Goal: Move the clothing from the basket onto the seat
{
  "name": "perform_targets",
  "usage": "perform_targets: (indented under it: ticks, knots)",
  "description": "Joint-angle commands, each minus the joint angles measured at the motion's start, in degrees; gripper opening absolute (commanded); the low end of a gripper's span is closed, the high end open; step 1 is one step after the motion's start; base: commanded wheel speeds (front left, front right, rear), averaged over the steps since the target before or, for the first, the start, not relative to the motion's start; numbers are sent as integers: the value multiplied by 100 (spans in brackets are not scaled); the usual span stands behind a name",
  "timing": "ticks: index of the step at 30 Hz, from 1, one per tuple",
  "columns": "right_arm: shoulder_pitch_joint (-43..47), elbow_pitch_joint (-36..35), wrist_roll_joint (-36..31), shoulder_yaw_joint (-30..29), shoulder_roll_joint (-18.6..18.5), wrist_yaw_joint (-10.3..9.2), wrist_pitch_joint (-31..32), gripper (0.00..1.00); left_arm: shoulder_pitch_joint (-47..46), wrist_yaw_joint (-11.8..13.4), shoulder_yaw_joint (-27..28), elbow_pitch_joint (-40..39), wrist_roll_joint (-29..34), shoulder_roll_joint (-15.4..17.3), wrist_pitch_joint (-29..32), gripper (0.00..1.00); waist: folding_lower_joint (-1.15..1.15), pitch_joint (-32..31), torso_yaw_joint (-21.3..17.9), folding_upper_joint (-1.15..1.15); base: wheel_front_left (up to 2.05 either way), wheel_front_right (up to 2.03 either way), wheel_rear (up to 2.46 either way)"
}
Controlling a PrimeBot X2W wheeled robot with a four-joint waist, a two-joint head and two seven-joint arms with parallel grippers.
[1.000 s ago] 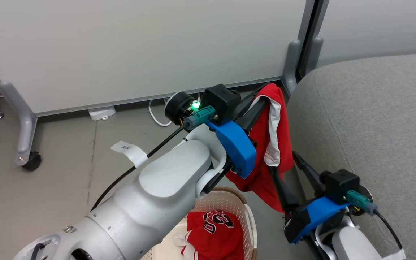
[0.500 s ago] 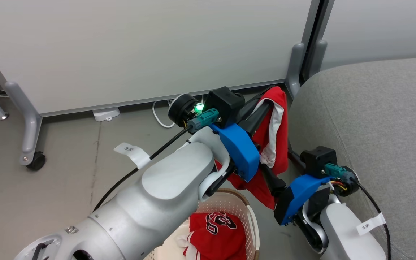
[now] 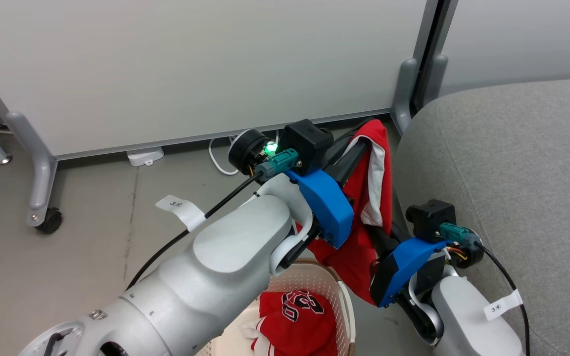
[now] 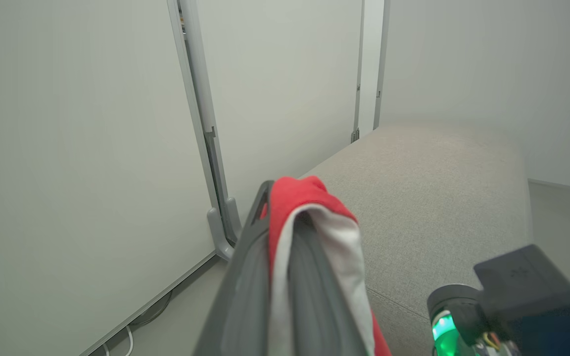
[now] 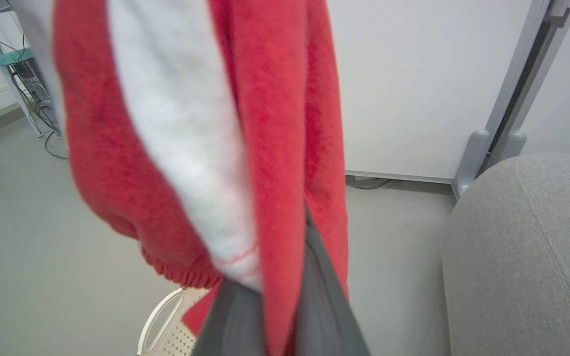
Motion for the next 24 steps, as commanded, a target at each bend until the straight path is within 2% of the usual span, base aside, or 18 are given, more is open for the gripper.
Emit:
perform_targets:
  ticks: [1,13,14,15,16,24]
  knots:
    - [-104,22,26,16,-20,3,-27,0,-46,23,13,11,-26,3,-27,0,0,-2,-6,0,0,0,0]
    - [-143,129,83,42,-20,3,-90,0,2,50,-23,114,-46,2,-27,0,0,-19,-49,0,0,0,0]
    - [-150,133,86,42,-20,3,-98,0,14,41,-46,134,-60,3,-27,31,0,-17,-53,0,0,0,0]
    - [-156,135,87,40,-20,3,-101,0,21,26,-77,156,-76,3,-27,49,0,-16,-56,0,0,0,0]
    - [-163,140,85,38,-20,3,-102,0,22,23,-103,174,-102,3,-27,99,0,-14,-58,0,0,0,0]
    - [-159,159,47,6,-20,3,-125,0,23,43,-249,278,-282,4,1,100,0,0,-61,0,0,0,0]
